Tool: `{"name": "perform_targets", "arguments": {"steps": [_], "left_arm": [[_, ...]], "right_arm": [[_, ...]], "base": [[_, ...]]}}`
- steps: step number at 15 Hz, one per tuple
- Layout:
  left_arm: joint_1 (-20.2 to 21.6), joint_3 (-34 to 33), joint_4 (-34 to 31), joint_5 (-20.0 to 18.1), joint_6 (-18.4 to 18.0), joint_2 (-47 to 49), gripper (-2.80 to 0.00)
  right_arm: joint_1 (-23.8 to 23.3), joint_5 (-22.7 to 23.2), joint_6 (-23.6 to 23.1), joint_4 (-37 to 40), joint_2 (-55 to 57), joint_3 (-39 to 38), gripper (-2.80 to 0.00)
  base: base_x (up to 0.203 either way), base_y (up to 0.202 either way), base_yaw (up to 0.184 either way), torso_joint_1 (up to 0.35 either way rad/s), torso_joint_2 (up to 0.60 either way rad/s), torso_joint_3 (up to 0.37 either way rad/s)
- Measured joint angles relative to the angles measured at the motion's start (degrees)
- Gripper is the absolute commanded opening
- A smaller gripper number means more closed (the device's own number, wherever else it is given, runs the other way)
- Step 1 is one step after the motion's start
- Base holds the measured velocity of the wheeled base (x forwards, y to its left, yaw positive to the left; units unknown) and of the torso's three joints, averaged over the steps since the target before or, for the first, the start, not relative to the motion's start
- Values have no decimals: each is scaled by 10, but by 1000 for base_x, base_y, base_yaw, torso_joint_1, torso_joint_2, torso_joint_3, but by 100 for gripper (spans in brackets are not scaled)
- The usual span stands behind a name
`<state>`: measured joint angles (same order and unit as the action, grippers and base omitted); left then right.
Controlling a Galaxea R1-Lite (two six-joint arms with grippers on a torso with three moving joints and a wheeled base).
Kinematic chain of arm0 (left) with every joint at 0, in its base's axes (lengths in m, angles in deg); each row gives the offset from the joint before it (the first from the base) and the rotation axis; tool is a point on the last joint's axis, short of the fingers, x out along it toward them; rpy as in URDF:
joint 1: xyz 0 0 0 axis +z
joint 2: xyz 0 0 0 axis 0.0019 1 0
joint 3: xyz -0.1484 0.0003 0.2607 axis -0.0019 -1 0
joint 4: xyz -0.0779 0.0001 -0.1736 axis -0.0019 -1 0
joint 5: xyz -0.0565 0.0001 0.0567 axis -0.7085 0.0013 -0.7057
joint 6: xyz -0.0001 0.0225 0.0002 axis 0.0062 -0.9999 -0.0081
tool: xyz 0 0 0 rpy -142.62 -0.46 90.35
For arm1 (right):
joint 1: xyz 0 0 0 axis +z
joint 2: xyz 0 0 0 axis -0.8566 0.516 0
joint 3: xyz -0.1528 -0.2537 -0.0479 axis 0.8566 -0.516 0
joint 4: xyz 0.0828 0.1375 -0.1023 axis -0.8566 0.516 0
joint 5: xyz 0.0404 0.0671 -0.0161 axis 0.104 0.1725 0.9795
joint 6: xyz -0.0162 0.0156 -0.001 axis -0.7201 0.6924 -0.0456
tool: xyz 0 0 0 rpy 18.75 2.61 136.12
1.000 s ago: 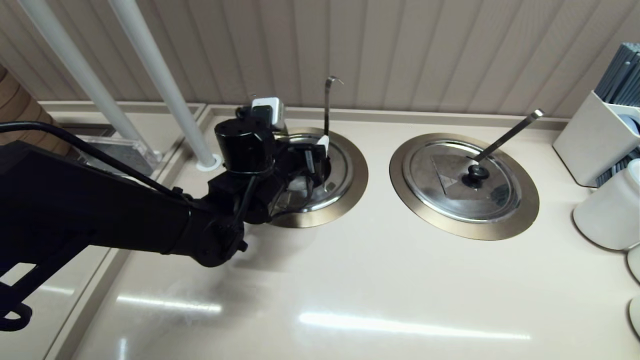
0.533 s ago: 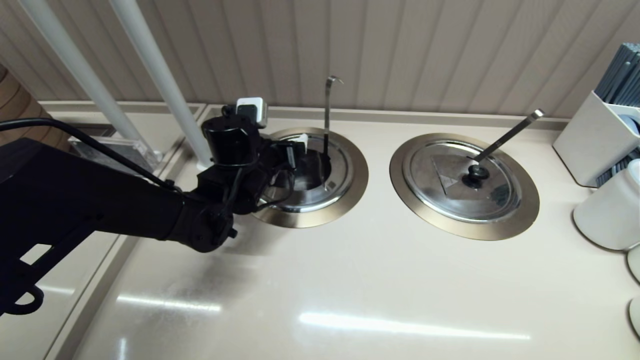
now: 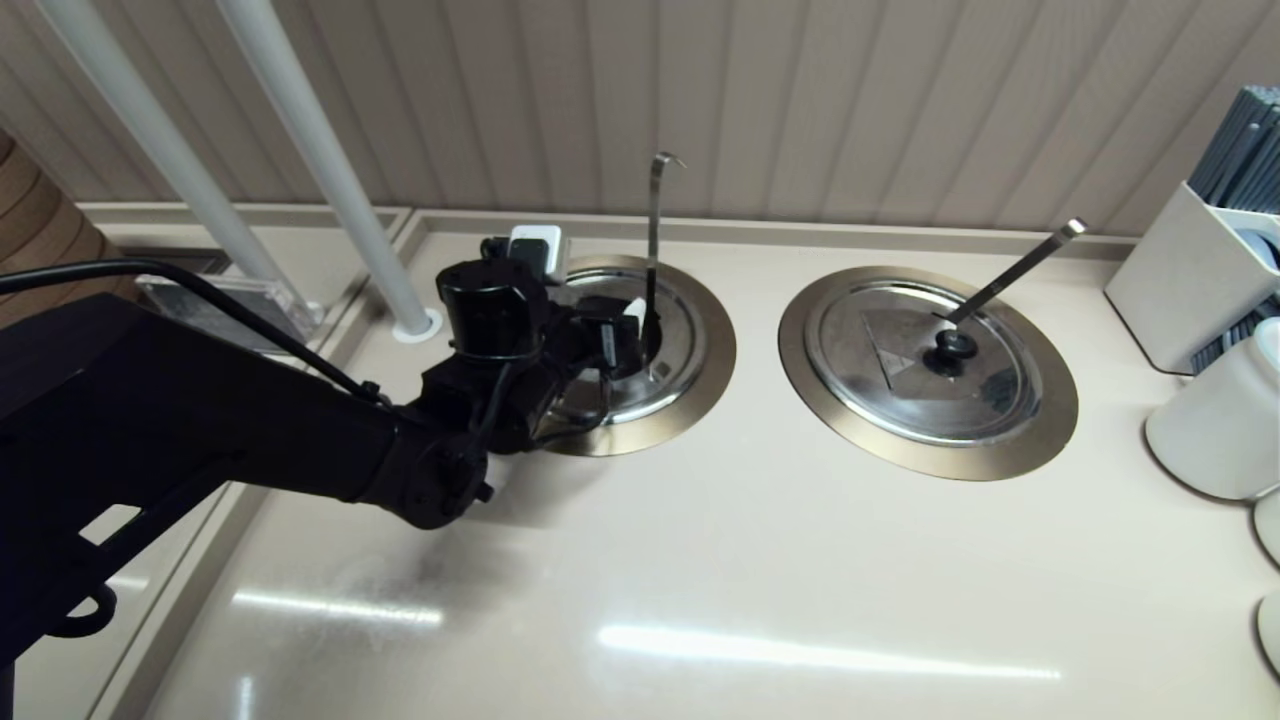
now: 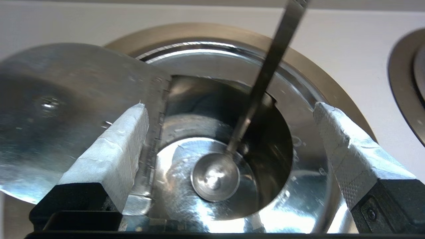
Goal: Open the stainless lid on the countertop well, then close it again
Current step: Stir with a spoon
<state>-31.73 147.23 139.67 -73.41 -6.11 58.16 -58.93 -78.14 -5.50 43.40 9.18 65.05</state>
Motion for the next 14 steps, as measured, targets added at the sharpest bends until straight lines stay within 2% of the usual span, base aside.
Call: {"name": "perform_targets", "arguments": {"steps": [1,3,6,11,14], "left_arm": [[-4,-3,0,-15,0,2,0],[-10,13,0,-20,-2,19,0],[-11,92,-4,-17,-16,65,0],[-11,245,-52,-15,-20,151,0],[-10,305,-56,-14,-21,194,0]], "right_arm": [[0,0,0,0,0,0,-280],[0,0,0,0,0,0,-280],[0,0,0,0,0,0,-280],[0,0,0,0,0,0,-280],[0,0,0,0,0,0,-280]], "base": [[0,0,0,0,0,0],[0,0,0,0,0,0],[0,0,0,0,0,0],[0,0,0,0,0,0],[0,0,0,0,0,0]]}}
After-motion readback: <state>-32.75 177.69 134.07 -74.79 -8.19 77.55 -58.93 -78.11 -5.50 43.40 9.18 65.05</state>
